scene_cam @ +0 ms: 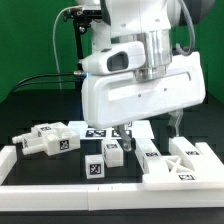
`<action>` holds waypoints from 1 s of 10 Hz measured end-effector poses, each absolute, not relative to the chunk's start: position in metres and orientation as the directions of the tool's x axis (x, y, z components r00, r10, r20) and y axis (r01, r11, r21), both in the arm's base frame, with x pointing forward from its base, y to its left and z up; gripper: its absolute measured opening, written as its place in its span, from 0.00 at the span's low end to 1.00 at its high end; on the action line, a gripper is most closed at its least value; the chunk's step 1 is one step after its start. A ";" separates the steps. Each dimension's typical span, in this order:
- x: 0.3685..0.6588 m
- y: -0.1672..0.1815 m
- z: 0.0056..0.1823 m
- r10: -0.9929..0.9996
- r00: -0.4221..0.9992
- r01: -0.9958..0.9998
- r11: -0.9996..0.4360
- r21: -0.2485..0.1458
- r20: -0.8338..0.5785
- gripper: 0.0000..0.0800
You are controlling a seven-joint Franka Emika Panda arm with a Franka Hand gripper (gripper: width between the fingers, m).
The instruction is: Assemble chair
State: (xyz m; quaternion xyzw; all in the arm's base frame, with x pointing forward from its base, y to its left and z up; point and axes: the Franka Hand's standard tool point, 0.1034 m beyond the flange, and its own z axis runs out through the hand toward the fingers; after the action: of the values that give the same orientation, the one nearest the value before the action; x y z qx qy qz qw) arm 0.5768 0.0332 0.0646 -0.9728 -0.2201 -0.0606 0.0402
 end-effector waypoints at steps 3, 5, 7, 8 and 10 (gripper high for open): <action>0.576 0.034 0.063 0.403 0.905 0.413 -0.909 -0.056 0.134 0.81; 0.559 0.039 0.040 0.323 0.939 0.332 -0.941 -0.067 0.117 0.81; 0.559 0.040 0.028 0.315 0.939 0.325 -0.944 -0.058 0.138 0.81; 0.559 0.040 0.028 0.315 0.939 0.325 -0.944 -0.058 0.138 0.79; 0.559 0.040 0.028 0.315 0.939 0.325 -0.944 -0.058 0.138 0.57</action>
Offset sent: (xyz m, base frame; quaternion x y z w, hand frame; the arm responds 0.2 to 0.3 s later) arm -0.0235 -0.0101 -0.0267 -0.0030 -0.0185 0.1185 0.9928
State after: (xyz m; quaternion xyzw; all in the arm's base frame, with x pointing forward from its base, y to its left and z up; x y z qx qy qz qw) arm 0.5589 0.0400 0.0285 -0.9838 -0.1625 -0.0636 0.0399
